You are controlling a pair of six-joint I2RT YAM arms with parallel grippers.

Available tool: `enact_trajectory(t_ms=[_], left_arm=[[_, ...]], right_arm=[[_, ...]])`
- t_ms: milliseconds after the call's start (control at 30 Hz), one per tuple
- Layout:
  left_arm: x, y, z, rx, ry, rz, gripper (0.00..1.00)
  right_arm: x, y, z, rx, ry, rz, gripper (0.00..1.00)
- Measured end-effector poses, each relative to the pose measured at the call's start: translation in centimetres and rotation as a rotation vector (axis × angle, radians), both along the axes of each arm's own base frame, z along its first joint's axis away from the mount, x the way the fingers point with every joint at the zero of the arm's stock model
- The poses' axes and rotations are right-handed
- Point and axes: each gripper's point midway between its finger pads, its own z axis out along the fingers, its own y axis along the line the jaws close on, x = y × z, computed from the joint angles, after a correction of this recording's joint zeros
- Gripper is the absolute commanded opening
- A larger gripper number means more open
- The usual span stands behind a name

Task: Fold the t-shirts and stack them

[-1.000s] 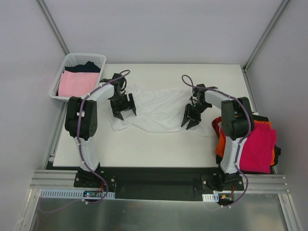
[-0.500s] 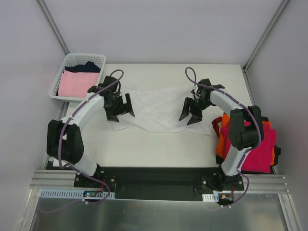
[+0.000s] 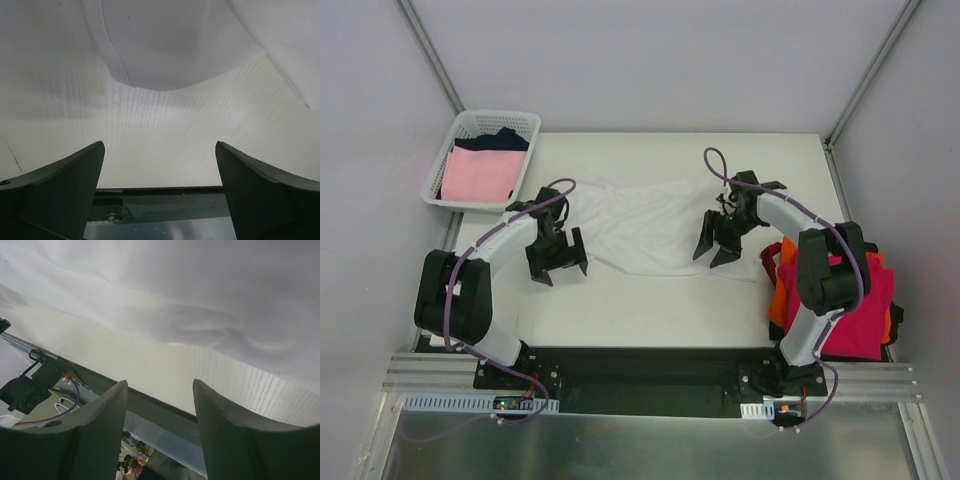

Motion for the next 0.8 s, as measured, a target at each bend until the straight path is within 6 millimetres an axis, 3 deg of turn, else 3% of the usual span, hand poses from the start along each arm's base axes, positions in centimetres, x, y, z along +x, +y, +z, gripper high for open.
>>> enact_trajectory(t_ms=[333,600,700,800], left_arm=[[1.6,1.5,-1.3,0.091,-0.038,0.02,0.91],[4.8,0.7,-1.9,0.076,-0.103,0.021,0.91],[5.5,0.6,-2.3,0.072,-0.111,0.016,0.83],[6.1,0.3,-2.5,0.068,-0.113,0.011,0.63]], right_arm=[[-0.2,-0.1,1.0,0.005,-0.026,0.007,0.57],[-0.2,-0.1,1.0,0.005,-0.022,0.007,0.56],[-0.2,-0.1,1.0,0.004,-0.022,0.007,0.56],[-0.2,-0.1,1.0,0.004,-0.022,0.007,0.56]])
